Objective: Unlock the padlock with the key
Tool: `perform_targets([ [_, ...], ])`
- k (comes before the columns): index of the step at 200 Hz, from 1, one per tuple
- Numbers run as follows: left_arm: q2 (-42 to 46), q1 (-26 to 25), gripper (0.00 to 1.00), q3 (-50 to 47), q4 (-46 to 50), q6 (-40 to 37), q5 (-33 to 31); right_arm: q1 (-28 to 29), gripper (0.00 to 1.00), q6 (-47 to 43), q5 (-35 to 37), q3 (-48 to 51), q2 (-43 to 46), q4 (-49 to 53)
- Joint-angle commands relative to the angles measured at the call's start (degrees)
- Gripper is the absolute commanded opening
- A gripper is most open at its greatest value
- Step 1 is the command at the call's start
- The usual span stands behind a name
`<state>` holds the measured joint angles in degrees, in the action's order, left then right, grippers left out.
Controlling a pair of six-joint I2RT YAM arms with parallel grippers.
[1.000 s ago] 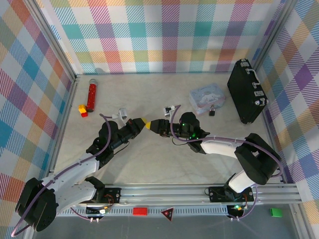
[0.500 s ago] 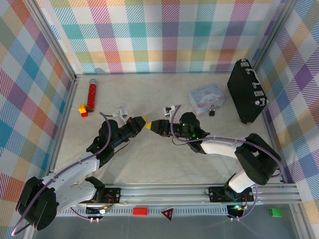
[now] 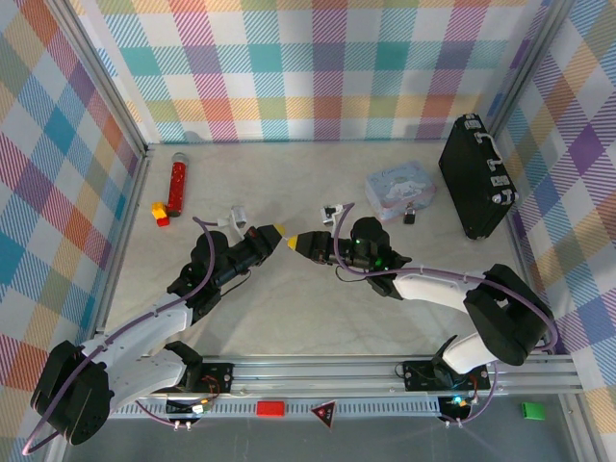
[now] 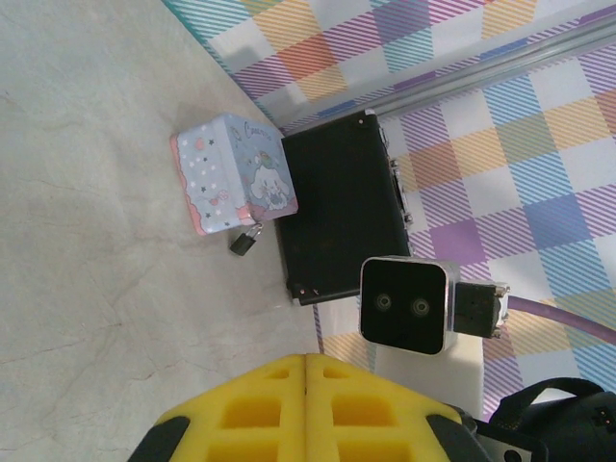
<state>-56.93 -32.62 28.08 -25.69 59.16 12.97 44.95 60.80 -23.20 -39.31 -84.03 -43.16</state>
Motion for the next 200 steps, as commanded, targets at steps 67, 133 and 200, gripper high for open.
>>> perform_targets([
  [67, -0.2, -0.7, 0.23, 0.7, -0.5, -0.9, -0.9, -0.5, 0.00, -5.8, 3.2, -2.8, 5.0, 14.2],
  [133, -8.2, -3.7, 0.52, 18.4, 37.0, -13.4, -14.5, -1.2, 0.00, -30.0, 27.4, -16.0, 15.6, 66.3],
  [200, -43.2, -14.5, 0.69, 48.3, 50.3, -18.9, -19.2, -1.6, 0.00, -33.7, 56.1, -19.1, 30.0, 88.8],
])
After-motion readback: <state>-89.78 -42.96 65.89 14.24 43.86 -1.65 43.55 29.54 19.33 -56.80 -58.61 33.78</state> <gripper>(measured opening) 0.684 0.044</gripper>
